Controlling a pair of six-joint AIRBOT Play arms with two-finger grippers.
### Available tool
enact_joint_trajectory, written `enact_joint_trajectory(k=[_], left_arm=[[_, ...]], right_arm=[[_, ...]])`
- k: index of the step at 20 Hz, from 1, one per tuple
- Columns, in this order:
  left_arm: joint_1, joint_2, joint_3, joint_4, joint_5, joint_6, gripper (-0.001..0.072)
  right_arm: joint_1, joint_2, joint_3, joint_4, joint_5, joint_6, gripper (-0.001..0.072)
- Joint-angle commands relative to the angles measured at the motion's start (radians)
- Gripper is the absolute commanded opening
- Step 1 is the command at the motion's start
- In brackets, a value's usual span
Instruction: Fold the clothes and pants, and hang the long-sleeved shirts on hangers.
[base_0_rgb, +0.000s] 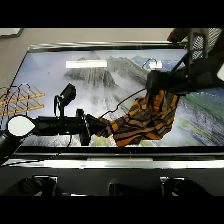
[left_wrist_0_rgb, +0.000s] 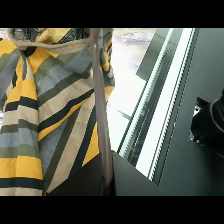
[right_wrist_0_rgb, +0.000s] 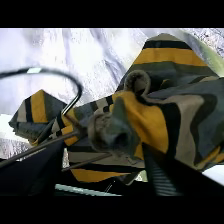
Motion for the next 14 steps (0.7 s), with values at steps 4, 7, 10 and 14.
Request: enact_joint_trajectory(k=[4, 7, 10, 14], left_arm=[[0.0, -0.001, 0.001, 0.0, 0.0, 0.001, 0.002], [0.0, 0.0, 0.001, 0.0, 0.0, 0.0, 0.002], [0.0, 0.0, 0.001, 0.0, 0.0, 0.0, 0.002], [0.0, -0.001, 0.001, 0.001, 0.0, 0.001, 0.0021]], right_arm=[[-0.051, 0.122, 0.001, -0.517, 0.013, 0.125, 0.061], [-0.42, 0.066, 0.001, 0.008, 0.034, -0.047, 0.0581], [-0.648, 0.0, 0.001, 0.512, 0.123, -0.552, 0.0548], [-0.618, -0.019, 0.001, 0.537, 0.068, -1.205, 0.0571]])
